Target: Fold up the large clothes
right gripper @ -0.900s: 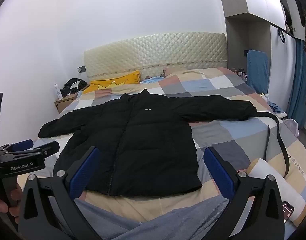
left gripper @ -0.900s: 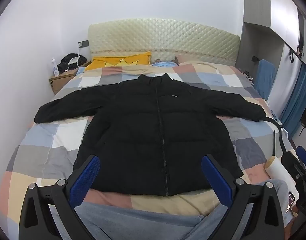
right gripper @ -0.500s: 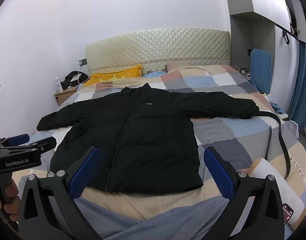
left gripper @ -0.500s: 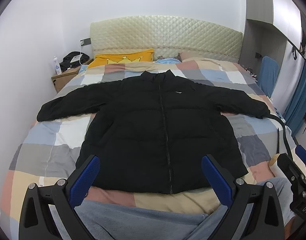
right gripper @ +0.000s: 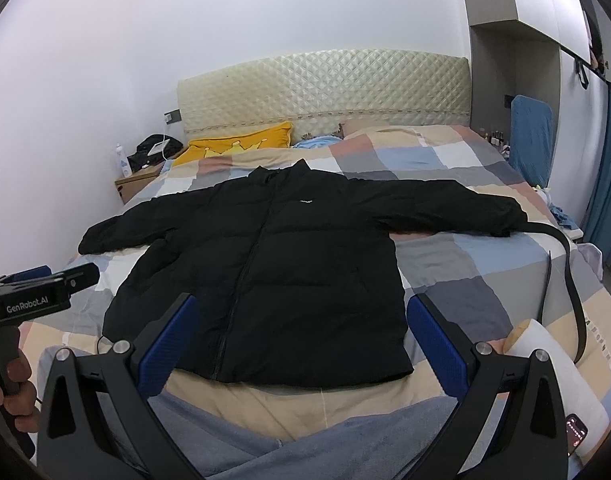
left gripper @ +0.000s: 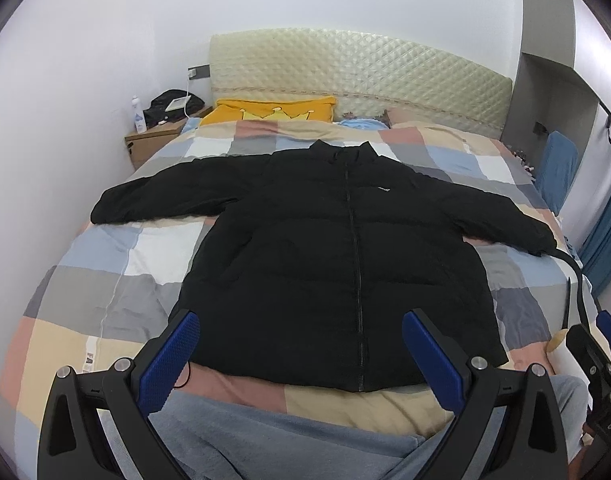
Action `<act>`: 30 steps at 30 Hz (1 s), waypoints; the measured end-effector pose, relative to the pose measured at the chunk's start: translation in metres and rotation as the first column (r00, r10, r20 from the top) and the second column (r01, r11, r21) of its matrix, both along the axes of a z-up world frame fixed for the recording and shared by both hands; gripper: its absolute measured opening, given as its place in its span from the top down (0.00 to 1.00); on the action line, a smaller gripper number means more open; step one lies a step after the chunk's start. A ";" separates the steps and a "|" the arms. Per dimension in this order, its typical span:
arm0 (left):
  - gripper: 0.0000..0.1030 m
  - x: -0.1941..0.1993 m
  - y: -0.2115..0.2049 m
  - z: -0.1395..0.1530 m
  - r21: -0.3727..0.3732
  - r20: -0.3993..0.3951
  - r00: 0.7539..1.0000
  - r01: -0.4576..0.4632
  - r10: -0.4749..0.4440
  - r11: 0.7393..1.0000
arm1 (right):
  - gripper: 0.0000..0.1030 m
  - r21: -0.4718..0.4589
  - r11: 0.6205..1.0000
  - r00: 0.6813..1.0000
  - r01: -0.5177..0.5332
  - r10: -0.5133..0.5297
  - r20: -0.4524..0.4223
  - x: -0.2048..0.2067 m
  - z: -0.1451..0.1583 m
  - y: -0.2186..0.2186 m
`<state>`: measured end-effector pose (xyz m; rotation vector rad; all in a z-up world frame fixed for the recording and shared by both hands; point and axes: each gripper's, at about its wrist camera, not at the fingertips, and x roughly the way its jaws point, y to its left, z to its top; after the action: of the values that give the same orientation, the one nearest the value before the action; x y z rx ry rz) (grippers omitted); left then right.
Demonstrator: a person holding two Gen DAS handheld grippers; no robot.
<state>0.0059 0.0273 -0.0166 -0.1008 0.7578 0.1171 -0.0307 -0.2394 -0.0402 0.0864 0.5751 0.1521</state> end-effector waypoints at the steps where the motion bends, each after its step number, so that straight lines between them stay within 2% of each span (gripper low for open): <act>1: 0.01 0.000 0.001 0.000 0.003 0.001 1.000 0.002 -0.002 1.000 | 0.00 0.003 1.000 1.000 0.000 0.000 0.000 0.001 0.000 0.001; 6: 0.01 -0.004 -0.001 0.002 -0.003 -0.028 0.999 0.016 -0.016 1.000 | 0.00 0.009 1.000 1.000 0.002 -0.002 -0.004 0.002 -0.001 0.000; 30: 0.01 -0.005 -0.004 0.007 -0.003 -0.036 0.998 0.042 -0.042 0.999 | 0.00 0.007 1.000 1.000 0.008 -0.008 -0.023 0.002 -0.004 -0.002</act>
<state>0.0010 0.0234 -0.0099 -0.0844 0.7954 0.0781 -0.0288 -0.2414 -0.0445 0.0975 0.5969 0.1453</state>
